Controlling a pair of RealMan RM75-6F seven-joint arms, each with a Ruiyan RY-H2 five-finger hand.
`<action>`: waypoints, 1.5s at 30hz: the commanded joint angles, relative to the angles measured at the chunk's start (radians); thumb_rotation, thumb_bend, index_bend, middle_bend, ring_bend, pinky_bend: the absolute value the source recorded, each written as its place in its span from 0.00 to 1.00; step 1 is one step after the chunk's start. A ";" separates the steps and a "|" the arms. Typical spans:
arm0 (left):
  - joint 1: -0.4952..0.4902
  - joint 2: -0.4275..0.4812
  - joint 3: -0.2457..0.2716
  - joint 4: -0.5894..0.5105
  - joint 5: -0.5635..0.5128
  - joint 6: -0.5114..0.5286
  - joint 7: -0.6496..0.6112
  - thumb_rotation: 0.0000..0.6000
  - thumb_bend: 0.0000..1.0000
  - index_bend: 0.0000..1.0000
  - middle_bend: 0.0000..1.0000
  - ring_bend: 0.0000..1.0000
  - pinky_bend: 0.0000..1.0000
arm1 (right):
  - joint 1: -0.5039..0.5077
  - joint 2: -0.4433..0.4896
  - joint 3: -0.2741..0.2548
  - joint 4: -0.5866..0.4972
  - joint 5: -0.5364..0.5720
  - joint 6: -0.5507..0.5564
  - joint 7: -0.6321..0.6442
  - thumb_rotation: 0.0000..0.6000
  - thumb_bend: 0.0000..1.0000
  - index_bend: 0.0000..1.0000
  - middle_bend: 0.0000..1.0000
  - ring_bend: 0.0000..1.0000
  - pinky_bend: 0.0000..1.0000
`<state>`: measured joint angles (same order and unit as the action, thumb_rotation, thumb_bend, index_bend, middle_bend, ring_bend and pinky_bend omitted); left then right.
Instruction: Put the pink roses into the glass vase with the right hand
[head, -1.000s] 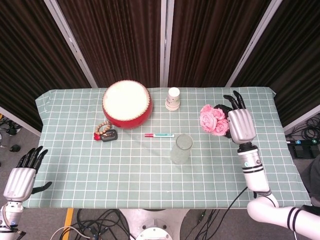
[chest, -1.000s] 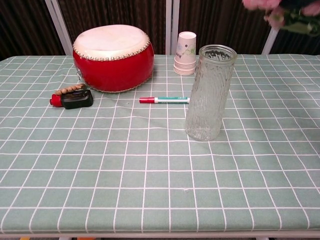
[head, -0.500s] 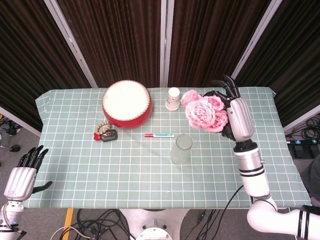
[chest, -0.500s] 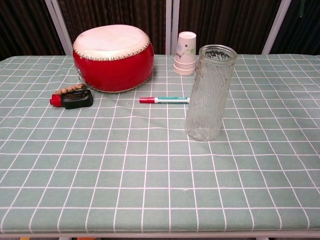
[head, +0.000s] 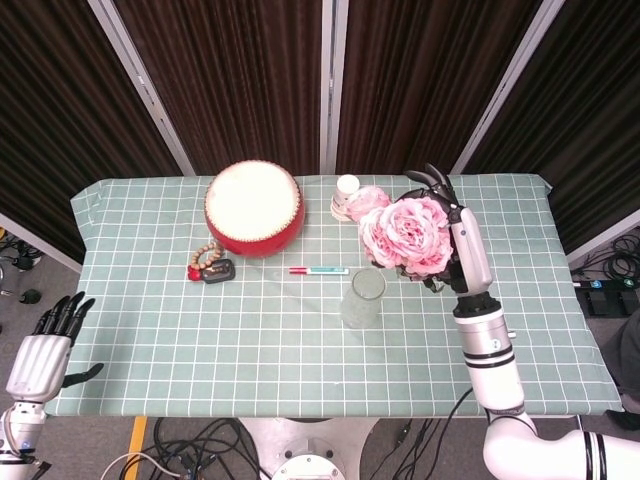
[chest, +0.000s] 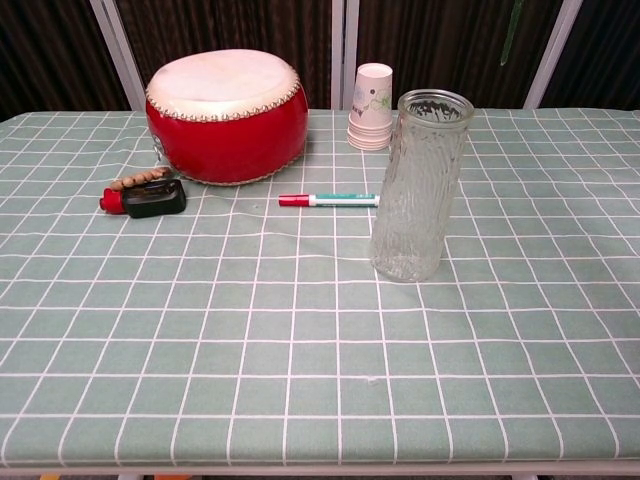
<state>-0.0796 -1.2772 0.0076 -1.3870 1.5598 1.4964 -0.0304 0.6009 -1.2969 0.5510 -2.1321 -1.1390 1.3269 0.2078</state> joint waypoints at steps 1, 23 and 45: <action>0.001 0.001 0.000 0.000 0.001 0.001 0.001 1.00 0.00 0.07 0.00 0.00 0.16 | 0.004 -0.018 -0.008 0.020 0.027 -0.022 0.052 1.00 0.18 0.55 0.57 0.17 0.00; 0.006 -0.002 -0.002 0.029 -0.009 0.002 -0.033 1.00 0.00 0.07 0.00 0.00 0.16 | 0.017 -0.101 -0.075 0.235 -0.078 -0.127 0.331 1.00 0.13 0.55 0.57 0.17 0.00; 0.011 -0.015 0.001 0.073 -0.016 -0.005 -0.057 1.00 0.00 0.07 0.00 0.00 0.16 | 0.050 -0.153 -0.167 0.523 -0.220 -0.241 0.649 1.00 0.00 0.48 0.52 0.10 0.00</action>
<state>-0.0685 -1.2925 0.0087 -1.3143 1.5439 1.4916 -0.0877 0.6445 -1.4498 0.3947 -1.6242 -1.3421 1.0983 0.8373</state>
